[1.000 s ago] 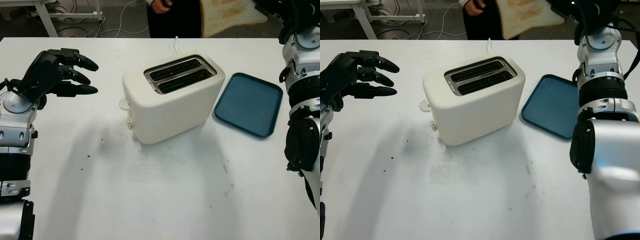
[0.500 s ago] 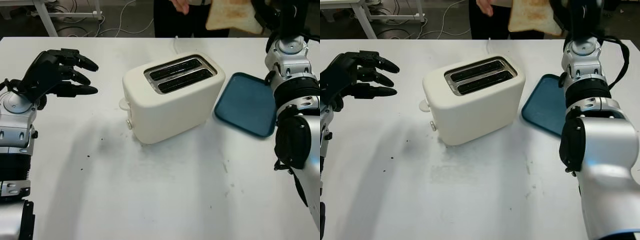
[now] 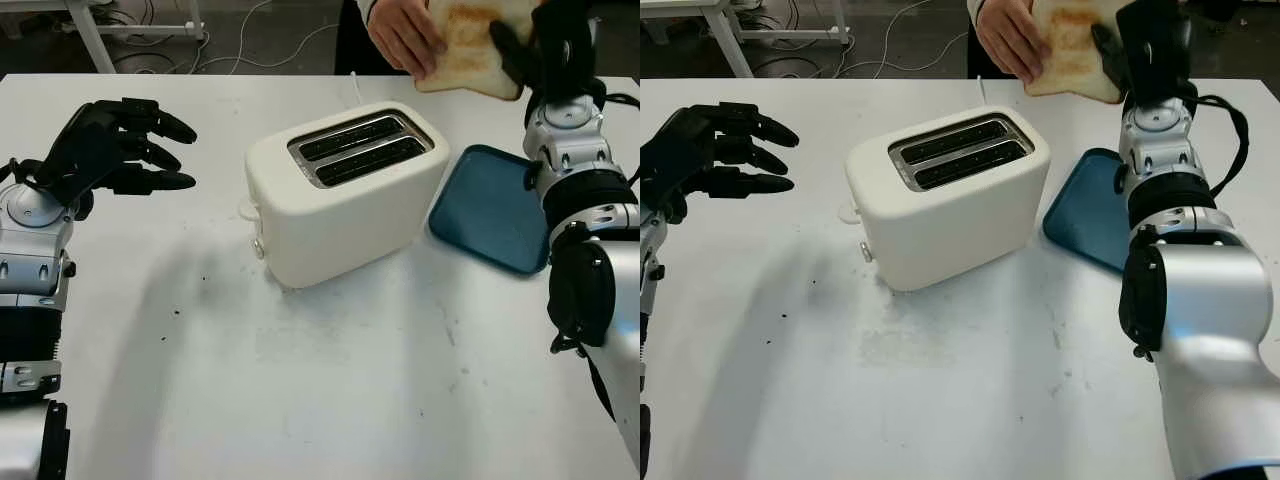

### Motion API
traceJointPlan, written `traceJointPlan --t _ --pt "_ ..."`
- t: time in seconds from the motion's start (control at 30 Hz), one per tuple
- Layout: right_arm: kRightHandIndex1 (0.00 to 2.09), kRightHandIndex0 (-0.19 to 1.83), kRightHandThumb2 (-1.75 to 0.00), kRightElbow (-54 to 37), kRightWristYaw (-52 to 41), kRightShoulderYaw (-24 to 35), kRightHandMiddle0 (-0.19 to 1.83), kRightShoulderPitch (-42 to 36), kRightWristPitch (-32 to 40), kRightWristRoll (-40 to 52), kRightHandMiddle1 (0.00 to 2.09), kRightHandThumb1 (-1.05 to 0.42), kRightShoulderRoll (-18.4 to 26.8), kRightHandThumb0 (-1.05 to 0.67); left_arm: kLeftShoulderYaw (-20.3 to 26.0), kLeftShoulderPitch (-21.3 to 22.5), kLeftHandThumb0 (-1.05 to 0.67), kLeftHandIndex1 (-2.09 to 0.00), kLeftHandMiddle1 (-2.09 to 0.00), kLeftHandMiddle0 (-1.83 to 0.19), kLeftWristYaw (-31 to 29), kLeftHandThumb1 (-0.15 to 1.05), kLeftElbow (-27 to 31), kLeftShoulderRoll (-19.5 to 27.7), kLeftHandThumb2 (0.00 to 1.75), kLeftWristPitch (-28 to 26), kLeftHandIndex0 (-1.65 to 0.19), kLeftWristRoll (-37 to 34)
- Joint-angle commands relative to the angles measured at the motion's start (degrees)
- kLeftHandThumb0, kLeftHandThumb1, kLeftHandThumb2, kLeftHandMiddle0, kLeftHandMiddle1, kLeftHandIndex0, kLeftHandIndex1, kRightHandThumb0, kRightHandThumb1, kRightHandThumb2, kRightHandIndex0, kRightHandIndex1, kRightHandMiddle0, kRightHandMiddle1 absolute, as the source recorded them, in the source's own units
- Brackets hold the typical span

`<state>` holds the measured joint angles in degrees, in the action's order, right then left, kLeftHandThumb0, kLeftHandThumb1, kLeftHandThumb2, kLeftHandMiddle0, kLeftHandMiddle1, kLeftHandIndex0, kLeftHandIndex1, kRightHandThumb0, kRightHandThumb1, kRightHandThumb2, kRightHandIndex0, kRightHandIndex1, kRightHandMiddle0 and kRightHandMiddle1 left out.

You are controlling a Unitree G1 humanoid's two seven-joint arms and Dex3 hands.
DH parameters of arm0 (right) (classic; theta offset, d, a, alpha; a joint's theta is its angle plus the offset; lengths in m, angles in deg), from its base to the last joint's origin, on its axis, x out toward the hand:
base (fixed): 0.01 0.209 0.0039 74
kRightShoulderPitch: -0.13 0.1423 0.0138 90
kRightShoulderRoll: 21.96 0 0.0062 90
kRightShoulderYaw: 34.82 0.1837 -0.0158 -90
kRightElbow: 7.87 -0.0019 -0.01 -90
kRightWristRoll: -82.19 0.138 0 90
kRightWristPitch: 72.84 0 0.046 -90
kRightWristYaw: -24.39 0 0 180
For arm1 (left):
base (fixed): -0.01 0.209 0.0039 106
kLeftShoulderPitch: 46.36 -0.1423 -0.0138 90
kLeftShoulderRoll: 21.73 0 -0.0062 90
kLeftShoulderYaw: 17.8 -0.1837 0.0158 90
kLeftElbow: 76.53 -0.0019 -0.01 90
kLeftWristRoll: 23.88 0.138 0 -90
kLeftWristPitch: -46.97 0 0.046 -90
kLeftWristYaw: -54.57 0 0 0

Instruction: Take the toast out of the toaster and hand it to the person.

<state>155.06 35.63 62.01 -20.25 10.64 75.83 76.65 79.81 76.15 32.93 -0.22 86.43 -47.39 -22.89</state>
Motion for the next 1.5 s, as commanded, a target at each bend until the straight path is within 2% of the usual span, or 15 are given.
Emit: traceJointPlan --t 0.0,0.07,0.27,0.67,0.9,1.03,1.1,1.13,1.17,1.2,1.27,1.37,1.47 --pt "1.75 0.93 -0.27 -0.26 -1.47 -0.62 0.55 -2.35 1.03 -0.44 1.74 -0.92 -0.04 -0.33 -0.24 -0.9 -1.05 -0.67 -0.84 -0.8 0.31 0.54 -0.25 -0.23 0.0 0.57 -0.83 0.28" --pt "1.75 0.94 -0.3 -0.67 -3.72 0.93 0.56 -3.51 -0.31 1.63 1.74 -0.92 -0.61 -0.29 -0.19 -0.86 -1.05 -0.67 -0.84 -0.8 0.39 0.54 -0.19 -0.28 0.0 0.42 -0.83 0.25" --pt "1.75 0.96 -0.21 -0.72 -3.46 2.53 0.56 -3.76 0.61 2.94 1.75 -0.92 -1.52 -0.23 -0.18 -0.76 -1.05 -0.67 -0.85 -0.8 0.33 0.54 -0.16 -0.28 0.0 0.56 -0.83 0.18" --pt "1.75 0.98 -0.22 -1.21 -3.93 1.9 0.68 -3.99 0.89 2.74 1.75 -0.92 -1.94 -0.25 -0.18 -0.56 -1.05 -0.66 -0.85 -0.79 0.43 0.53 -0.13 -0.29 0.0 -0.06 -0.83 0.2" --pt "1.75 0.96 -0.21 -1.53 -4.82 1.32 0.66 -3.52 1.63 2.72 1.75 -0.92 -2.03 -0.28 -0.09 -0.56 -1.05 -0.67 -0.85 -0.8 0.45 0.54 -0.26 -0.45 0.0 0.1 -0.83 0.02" --pt "1.75 1.01 -0.23 -1.99 -9.22 2.06 0.71 -3.95 -0.22 3.89 1.75 -0.92 -1.67 -0.36 -0.33 -0.62 -1.05 -0.67 -0.85 -0.8 0.5 0.54 -0.22 -0.2 0.01 0.4 -0.84 0.48" --pt "1.75 0.99 -0.16 -2.38 -10.65 2.36 0.73 -4.57 -2.28 4.25 1.7 -0.92 -1.42 -0.45 -0.15 -0.63 -1.05 -0.67 -0.85 -0.8 0.35 0.54 -0.13 -0.33 0.0 0.12 -0.84 0.1" --pt "1.64 0.91 -0.11 -2.57 -11.79 2.5 0.73 -4.85 -3.08 4.54 1.47 -0.92 -1.23 -0.49 -0.12 -0.63 -1.05 -0.66 -0.85 -0.8 0.36 0.54 -0.1 -0.36 0.0 0.08 -0.83 0.05" --pt "1.29 0.71 -0.08 -2.79 -14.63 3.19 0.67 -5.09 -3.58 5.63 1.0 -0.92 -1.05 -0.55 -0.06 -0.62 -1.05 -0.66 -0.85 -0.8 0.32 0.54 -0.21 -0.41 0.0 0.27 -0.84 -0.07" --pt "1.08 0.57 -0.07 -2.91 -18.26 3.98 0.61 -5.18 -3.4 6.88 0.7 -0.92 -0.79 -0.57 -0.03 -0.64 -1.05 -0.67 -0.85 -0.8 0.35 0.53 -0.22 -0.43 0.0 0.37 -0.84 -0.1" --pt "0.59 0.19 -0.02 -3.02 -23.91 4.32 0.34 -5.33 -3.14 7.92 0.2 -0.9 -0.07 -0.73 -0.01 -0.66 -1.05 -0.67 -0.85 -0.8 0.39 0.53 -0.21 -0.44 0.0 0.4 -0.84 -0.11" --pt "0.09 0.02 -0.01 -3.09 -29.8 3.35 0.05 -5.81 -4.0 7.34 0.02 -0.88 1.35 -0.92 -0.24 -0.68 -1.05 -0.66 -0.85 -0.79 0.34 0.54 -0.3 -0.18 0.0 0.69 -0.83 0.26" --pt "0.01 0.0 0.0 -2.99 -31.94 2.75 0.01 -6.03 -5.02 6.82 0.0 -0.88 2.17 -1.02 -0.27 -0.71 -1.05 -0.66 -0.85 -0.79 0.4 0.54 -0.27 -0.17 0.0 0.7 -0.83 0.36"
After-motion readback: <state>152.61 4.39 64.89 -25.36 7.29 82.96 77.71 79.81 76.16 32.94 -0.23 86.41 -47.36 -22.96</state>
